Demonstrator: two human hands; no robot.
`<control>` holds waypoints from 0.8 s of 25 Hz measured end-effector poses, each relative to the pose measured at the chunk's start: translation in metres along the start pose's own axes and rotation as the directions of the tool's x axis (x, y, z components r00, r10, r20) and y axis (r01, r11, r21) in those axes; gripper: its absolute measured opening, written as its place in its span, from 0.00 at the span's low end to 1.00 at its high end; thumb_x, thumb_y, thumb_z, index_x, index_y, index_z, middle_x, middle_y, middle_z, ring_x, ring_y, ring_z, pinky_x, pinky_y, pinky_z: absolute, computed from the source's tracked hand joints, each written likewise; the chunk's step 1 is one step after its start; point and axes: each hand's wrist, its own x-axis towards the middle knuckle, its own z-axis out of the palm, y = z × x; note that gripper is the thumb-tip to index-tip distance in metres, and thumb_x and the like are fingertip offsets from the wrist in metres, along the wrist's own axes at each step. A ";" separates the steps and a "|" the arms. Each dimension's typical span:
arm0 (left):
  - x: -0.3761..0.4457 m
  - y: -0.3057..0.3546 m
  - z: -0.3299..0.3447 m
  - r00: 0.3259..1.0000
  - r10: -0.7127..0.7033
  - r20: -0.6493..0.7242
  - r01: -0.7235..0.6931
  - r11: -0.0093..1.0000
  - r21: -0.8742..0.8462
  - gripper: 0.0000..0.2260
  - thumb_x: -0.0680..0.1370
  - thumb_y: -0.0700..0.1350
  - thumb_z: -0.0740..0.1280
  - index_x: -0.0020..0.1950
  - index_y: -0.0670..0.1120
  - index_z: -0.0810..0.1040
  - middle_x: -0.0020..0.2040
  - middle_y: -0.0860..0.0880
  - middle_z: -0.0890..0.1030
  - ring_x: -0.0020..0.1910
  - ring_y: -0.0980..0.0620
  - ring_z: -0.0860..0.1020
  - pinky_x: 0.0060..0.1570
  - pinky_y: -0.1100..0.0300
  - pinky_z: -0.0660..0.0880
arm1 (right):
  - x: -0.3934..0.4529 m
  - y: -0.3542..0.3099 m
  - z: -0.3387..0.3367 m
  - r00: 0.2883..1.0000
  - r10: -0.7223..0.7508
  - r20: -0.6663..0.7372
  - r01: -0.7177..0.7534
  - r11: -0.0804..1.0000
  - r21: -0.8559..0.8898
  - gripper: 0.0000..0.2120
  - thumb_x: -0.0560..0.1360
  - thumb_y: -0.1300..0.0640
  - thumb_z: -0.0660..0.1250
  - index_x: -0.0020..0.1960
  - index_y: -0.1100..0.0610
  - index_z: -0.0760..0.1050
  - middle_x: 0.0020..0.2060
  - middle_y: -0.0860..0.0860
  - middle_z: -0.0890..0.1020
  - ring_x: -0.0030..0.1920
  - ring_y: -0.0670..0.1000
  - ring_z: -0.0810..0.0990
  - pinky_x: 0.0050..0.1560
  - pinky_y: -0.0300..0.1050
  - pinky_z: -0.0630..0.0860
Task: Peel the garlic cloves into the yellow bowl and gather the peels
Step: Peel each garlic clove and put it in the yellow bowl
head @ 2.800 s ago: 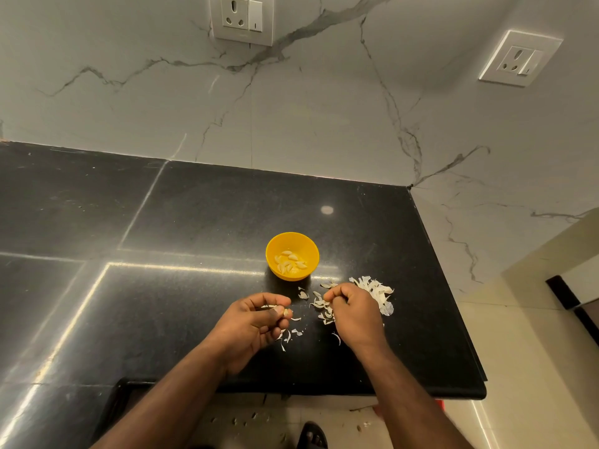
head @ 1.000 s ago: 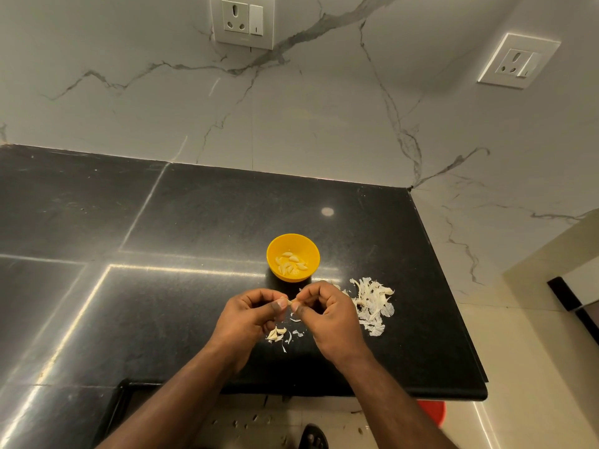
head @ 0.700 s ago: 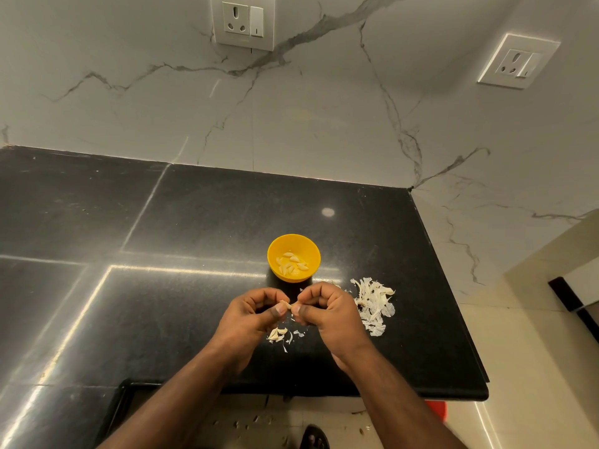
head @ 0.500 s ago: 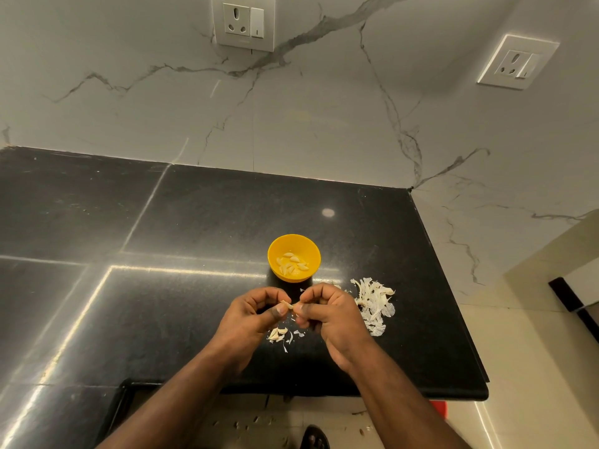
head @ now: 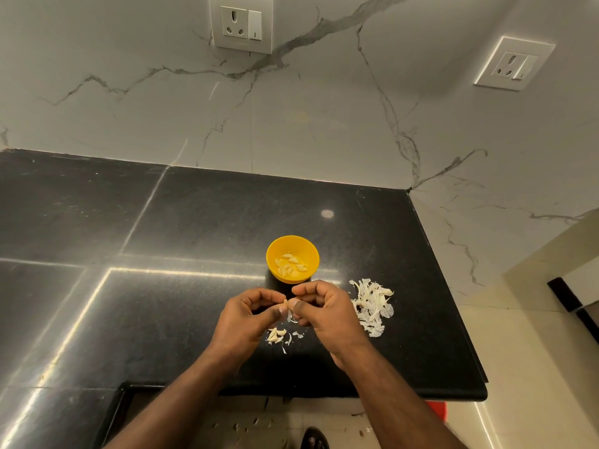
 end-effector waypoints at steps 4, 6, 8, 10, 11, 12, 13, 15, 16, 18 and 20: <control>-0.001 -0.002 0.000 1.000 0.010 -0.007 -0.010 0.999 0.043 0.05 0.76 0.39 0.73 0.50 0.47 0.85 0.43 0.48 0.87 0.43 0.52 0.84 0.45 0.57 0.80 | 0.001 0.000 0.002 0.999 0.050 0.005 -0.050 0.996 0.076 0.08 0.74 0.67 0.73 0.51 0.58 0.80 0.39 0.56 0.86 0.37 0.50 0.83 0.39 0.42 0.79; 0.000 -0.003 0.000 1.000 0.005 -0.015 -0.005 1.000 0.024 0.06 0.77 0.38 0.72 0.50 0.47 0.86 0.43 0.48 0.87 0.42 0.53 0.84 0.44 0.58 0.79 | 0.002 0.000 0.002 0.998 0.063 0.008 -0.063 0.993 0.095 0.09 0.74 0.68 0.72 0.52 0.59 0.80 0.39 0.56 0.85 0.37 0.50 0.83 0.39 0.41 0.79; -0.001 -0.002 0.001 1.000 -0.003 -0.011 0.003 1.000 0.008 0.06 0.77 0.38 0.72 0.51 0.46 0.86 0.44 0.47 0.87 0.42 0.53 0.84 0.44 0.59 0.79 | 0.003 0.001 0.002 0.998 0.061 0.008 -0.062 0.994 0.094 0.09 0.74 0.69 0.71 0.52 0.59 0.80 0.38 0.55 0.85 0.37 0.50 0.83 0.39 0.41 0.79; 0.000 -0.001 0.002 1.000 -0.013 -0.014 0.013 1.000 -0.008 0.06 0.77 0.38 0.72 0.51 0.46 0.85 0.44 0.47 0.87 0.42 0.53 0.84 0.44 0.59 0.79 | 0.004 0.002 0.003 0.999 0.045 0.001 -0.045 0.997 0.062 0.11 0.74 0.68 0.71 0.53 0.58 0.79 0.36 0.54 0.84 0.36 0.50 0.81 0.39 0.42 0.78; 0.000 0.000 0.002 1.000 -0.018 -0.019 0.018 1.000 -0.022 0.05 0.77 0.38 0.72 0.51 0.46 0.85 0.43 0.47 0.87 0.41 0.54 0.83 0.44 0.60 0.79 | 0.005 0.003 0.004 0.999 0.034 -0.007 -0.034 0.999 0.031 0.11 0.73 0.68 0.71 0.53 0.56 0.79 0.36 0.54 0.83 0.36 0.51 0.80 0.39 0.42 0.77; 0.000 0.001 0.002 0.999 -0.023 -0.024 0.022 0.999 -0.038 0.05 0.77 0.38 0.72 0.51 0.45 0.85 0.43 0.47 0.86 0.40 0.54 0.83 0.43 0.60 0.79 | 0.007 0.005 0.004 1.000 0.023 -0.016 -0.023 1.000 -0.003 0.12 0.73 0.67 0.71 0.53 0.55 0.79 0.36 0.56 0.83 0.37 0.51 0.80 0.39 0.43 0.78; 0.000 0.002 0.002 0.999 -0.028 -0.027 0.026 0.998 -0.057 0.05 0.77 0.38 0.72 0.50 0.45 0.85 0.43 0.47 0.86 0.40 0.54 0.82 0.43 0.60 0.79 | 0.008 0.006 0.004 1.000 0.014 -0.022 -0.014 0.999 -0.038 0.12 0.73 0.66 0.71 0.53 0.54 0.78 0.38 0.57 0.83 0.37 0.51 0.79 0.40 0.46 0.78; 0.002 0.002 0.002 0.999 -0.041 -0.030 0.038 0.995 -0.096 0.04 0.77 0.38 0.72 0.50 0.44 0.85 0.42 0.46 0.86 0.40 0.53 0.82 0.43 0.59 0.79 | 0.008 0.010 0.004 1.000 -0.005 -0.026 0.003 0.994 -0.105 0.12 0.73 0.65 0.71 0.53 0.51 0.78 0.41 0.59 0.84 0.39 0.51 0.80 0.44 0.52 0.81; 0.003 0.002 0.002 0.998 -0.051 -0.029 0.047 0.991 -0.123 0.04 0.77 0.38 0.72 0.50 0.44 0.85 0.42 0.46 0.85 0.39 0.52 0.81 0.43 0.58 0.79 | 0.009 0.012 0.003 1.000 -0.013 -0.027 0.009 0.990 -0.141 0.12 0.73 0.64 0.71 0.52 0.50 0.78 0.41 0.59 0.83 0.39 0.50 0.81 0.46 0.54 0.81; 0.005 0.000 0.001 0.997 -0.073 -0.016 0.068 0.972 -0.227 0.04 0.77 0.37 0.71 0.50 0.42 0.85 0.41 0.43 0.84 0.40 0.49 0.79 0.44 0.56 0.77 | 0.009 0.015 -0.002 0.999 -0.017 -0.041 0.007 0.973 -0.229 0.11 0.74 0.62 0.71 0.52 0.48 0.78 0.40 0.56 0.83 0.38 0.48 0.80 0.46 0.52 0.81; 0.008 0.001 0.001 0.994 -0.108 0.008 0.104 0.935 -0.339 0.04 0.77 0.37 0.71 0.50 0.41 0.84 0.40 0.42 0.82 0.41 0.47 0.77 0.43 0.56 0.76 | 0.012 0.018 -0.010 0.996 -0.018 -0.086 -0.011 0.947 -0.320 0.10 0.75 0.61 0.70 0.52 0.48 0.79 0.40 0.51 0.83 0.39 0.45 0.80 0.46 0.48 0.80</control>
